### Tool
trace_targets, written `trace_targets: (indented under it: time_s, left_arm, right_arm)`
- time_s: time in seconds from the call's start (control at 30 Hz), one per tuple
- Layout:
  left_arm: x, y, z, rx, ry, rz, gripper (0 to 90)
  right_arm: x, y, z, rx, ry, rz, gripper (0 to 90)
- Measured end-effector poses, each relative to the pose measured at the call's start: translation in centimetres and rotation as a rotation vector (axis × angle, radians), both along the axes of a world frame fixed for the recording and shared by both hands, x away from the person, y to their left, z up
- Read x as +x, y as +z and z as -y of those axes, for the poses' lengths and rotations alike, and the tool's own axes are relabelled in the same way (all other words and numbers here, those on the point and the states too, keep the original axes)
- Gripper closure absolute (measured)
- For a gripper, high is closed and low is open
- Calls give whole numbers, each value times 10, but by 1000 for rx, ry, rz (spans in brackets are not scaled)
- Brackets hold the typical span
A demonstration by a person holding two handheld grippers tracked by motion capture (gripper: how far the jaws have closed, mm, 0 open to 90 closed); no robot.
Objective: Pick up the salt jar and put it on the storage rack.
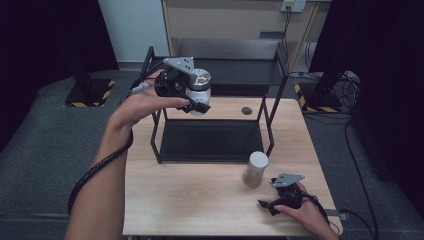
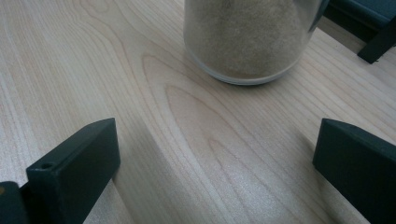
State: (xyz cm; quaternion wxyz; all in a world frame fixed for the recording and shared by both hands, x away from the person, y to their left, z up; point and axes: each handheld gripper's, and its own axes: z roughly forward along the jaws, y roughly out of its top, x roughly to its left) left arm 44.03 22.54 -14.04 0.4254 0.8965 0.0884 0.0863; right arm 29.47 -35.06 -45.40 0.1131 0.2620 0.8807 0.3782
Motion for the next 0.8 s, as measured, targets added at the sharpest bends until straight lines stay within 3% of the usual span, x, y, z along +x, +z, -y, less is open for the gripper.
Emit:
trace_targets:
  time_s: [0.2, 0.4, 0.8]
  left_arm:
    - [5, 12, -5, -17, 24, 13, 301]
    - [9, 24, -1, -6, 39, 24, 301]
    - [21, 36, 3, -3, 87, 30, 301]
  right_arm:
    - [0, 0, 0, 0, -1, 1, 15]
    - [0, 0, 0, 1, -1, 0, 16]
    - [0, 0, 0, 1, -1, 0, 17]
